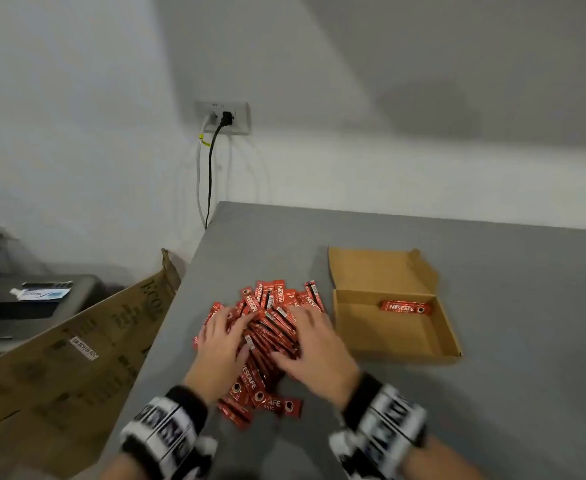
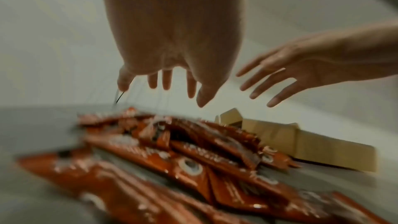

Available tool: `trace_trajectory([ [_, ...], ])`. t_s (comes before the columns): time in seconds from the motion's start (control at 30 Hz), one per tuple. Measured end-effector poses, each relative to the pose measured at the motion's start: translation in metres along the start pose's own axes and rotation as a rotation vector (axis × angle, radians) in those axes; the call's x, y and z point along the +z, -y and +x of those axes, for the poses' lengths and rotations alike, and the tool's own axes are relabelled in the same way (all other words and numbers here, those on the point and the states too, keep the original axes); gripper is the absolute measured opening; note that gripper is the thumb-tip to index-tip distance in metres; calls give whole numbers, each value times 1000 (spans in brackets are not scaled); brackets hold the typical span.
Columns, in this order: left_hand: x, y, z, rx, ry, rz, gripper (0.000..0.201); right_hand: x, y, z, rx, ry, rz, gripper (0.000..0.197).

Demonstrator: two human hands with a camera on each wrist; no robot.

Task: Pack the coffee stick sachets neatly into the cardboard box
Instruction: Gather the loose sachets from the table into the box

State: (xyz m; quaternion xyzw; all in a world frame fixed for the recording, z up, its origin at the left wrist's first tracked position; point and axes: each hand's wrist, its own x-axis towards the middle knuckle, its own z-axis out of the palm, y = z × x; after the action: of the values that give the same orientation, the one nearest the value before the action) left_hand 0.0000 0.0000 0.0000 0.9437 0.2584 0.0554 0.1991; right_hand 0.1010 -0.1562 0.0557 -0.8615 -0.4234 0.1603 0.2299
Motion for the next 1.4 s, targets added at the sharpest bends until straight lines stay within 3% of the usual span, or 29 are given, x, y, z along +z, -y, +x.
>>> trace_trajectory([
  [0.1, 15, -5, 22, -94, 94, 62, 53, 32, 10, 32, 90, 24, -177, 91],
  [0.23, 19, 1, 32, -108, 171, 27, 48, 47, -5, 47, 163, 97, -261, 96],
  [0.47, 17, -5, 36, -115, 209, -108, 47, 47, -9, 59, 116, 85, -291, 65],
  [0.67, 18, -3, 37, -74, 103, -415, 60, 38, -13, 66, 48, 79, -234, 34],
  [0.83, 21, 1, 36, -55, 107, -430, 63, 20, -16, 65, 83, -10, -66, 27],
  [1.03, 26, 2, 42, -61, 151, -348, 60, -22, -46, 53, 260, -182, 275, 24],
  [1.2, 21, -8, 41, -63, 154, -286, 58, -36, -84, 42, 391, -362, 232, 23],
  [1.4, 14, -13, 40, -79, 203, -271, 56, -7, -98, 40, 433, -297, 215, 23],
])
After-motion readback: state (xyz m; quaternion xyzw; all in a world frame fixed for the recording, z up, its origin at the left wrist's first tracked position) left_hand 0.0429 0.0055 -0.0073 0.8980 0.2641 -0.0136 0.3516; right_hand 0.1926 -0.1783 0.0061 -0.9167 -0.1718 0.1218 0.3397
